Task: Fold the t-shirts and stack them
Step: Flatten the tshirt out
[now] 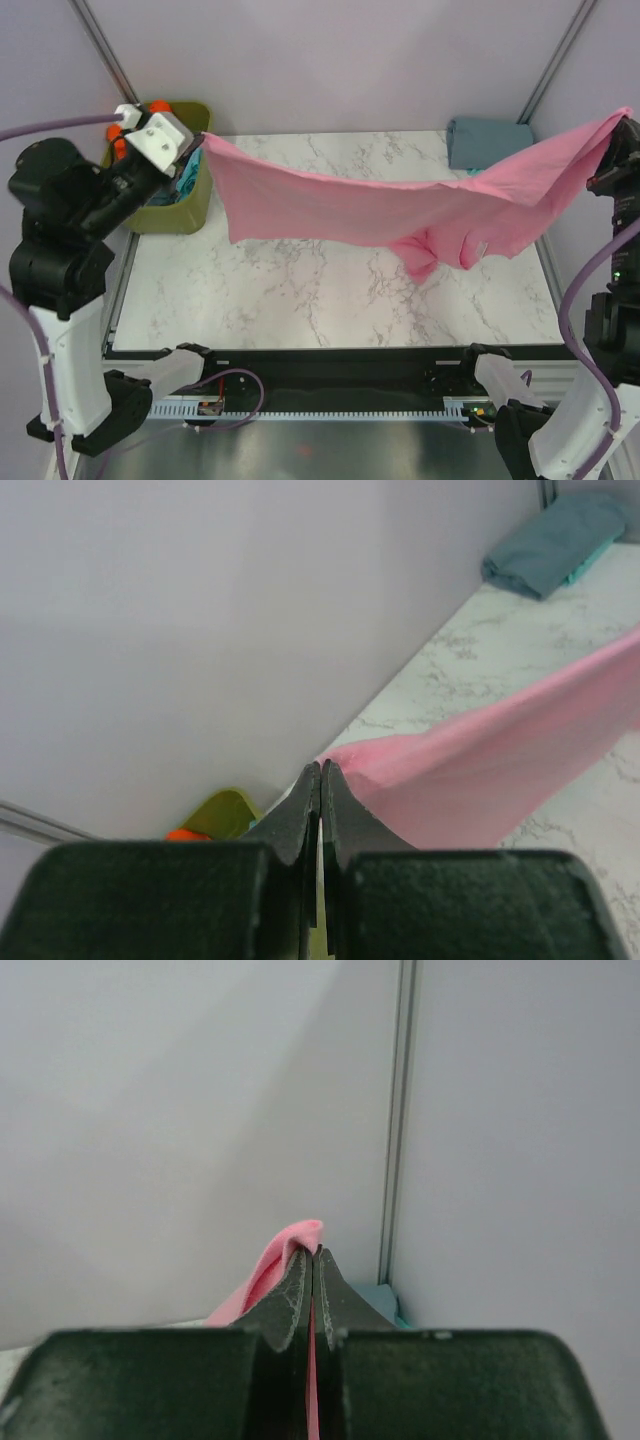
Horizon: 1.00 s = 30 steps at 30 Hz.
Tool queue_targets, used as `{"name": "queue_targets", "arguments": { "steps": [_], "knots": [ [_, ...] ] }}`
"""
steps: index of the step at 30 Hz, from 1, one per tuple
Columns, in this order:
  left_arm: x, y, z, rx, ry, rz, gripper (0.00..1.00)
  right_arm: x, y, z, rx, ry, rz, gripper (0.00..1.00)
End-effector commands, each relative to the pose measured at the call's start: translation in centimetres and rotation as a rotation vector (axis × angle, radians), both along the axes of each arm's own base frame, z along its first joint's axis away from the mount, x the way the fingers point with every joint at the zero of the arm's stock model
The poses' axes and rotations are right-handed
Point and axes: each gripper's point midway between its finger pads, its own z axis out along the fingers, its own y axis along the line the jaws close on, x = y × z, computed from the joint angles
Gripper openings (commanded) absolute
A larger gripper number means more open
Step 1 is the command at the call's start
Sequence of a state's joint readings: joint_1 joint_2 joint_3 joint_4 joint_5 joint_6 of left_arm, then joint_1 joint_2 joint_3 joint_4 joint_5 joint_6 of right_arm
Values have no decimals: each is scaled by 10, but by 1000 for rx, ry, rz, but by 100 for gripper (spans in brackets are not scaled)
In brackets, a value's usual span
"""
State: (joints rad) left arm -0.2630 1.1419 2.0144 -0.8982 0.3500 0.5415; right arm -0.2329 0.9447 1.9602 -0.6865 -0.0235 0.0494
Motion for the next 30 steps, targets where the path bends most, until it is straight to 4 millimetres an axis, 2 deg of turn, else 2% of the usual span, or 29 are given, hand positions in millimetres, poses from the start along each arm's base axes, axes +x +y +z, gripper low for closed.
{"name": "queue_targets", "arguments": {
  "steps": [1, 4, 6, 8, 10, 11, 13, 14, 15, 16, 17, 18, 19, 20, 21, 23, 24, 25, 26, 27, 28, 29, 30],
  "knots": [
    [-29, 6, 34, -93, -104, -2, 2, -51, -2, 33, -36, -97, -80, 0],
    [-52, 16, 55, -113, -177, 16, 2, -82, 0, 58, -87, -172, -113, 0],
    [-66, 21, 68, -113, -228, 22, 2, -94, 3, 71, -83, -209, -106, 0],
    [-67, 25, 72, -106, -245, 43, 2, -95, 5, 76, -84, -223, -96, 0],
    [-63, 27, 73, -98, -248, 58, 2, -86, 7, 78, -85, -221, -74, 0],
    [-53, 28, 67, -87, -224, 80, 2, -82, 7, 81, -84, -229, -68, 0],
    [-36, 28, 53, -71, -172, 105, 2, -55, 5, 73, -73, -189, -46, 0],
    [-26, 26, 44, -62, -143, 109, 2, -47, 5, 76, -78, -203, -37, 0],
    [-8, 22, 25, -44, -86, 111, 2, -22, 2, 63, -73, -155, -24, 0],
    [3, 20, 14, -32, -55, 116, 2, -9, 4, 57, -80, -141, 3, 0],
    [14, 18, 2, -15, -26, 118, 2, 1, 4, 60, -91, -166, 11, 0],
    [29, 15, -17, 2, 21, 124, 2, 31, 0, 38, -80, -102, 24, 0],
    [48, 12, -34, 23, 66, 136, 2, 43, -1, 38, -62, -121, 38, 0],
    [59, 11, -47, 38, 97, 140, 2, 59, -2, 29, -53, -98, 51, 0],
    [74, 7, -64, 58, 135, 142, 2, 92, -8, 4, -33, -28, 62, 0],
    [102, 2, -96, 94, 204, 143, 2, 125, -7, -16, -31, 20, 106, 0],
    [112, -1, -119, 111, 253, 140, 2, 158, -11, -45, -15, 96, 122, 0],
    [129, -7, -138, 120, 293, 133, 2, 174, -10, -57, -17, 121, 144, 0],
    [137, -8, -153, 128, 325, 130, 2, 190, -6, -73, -19, 160, 187, 0],
    [145, -10, -171, 140, 366, 125, 2, 221, -8, -111, -2, 249, 210, 0],
    [154, -12, -186, 153, 394, 118, 2, 235, -7, -127, -3, 280, 223, 0],
    [168, -12, -211, 168, 451, 123, 2, 249, -6, -148, -6, 325, 234, 0],
    [177, -12, -227, 176, 486, 123, 2, 276, -3, -189, -23, 414, 253, 0]
  ]
}}
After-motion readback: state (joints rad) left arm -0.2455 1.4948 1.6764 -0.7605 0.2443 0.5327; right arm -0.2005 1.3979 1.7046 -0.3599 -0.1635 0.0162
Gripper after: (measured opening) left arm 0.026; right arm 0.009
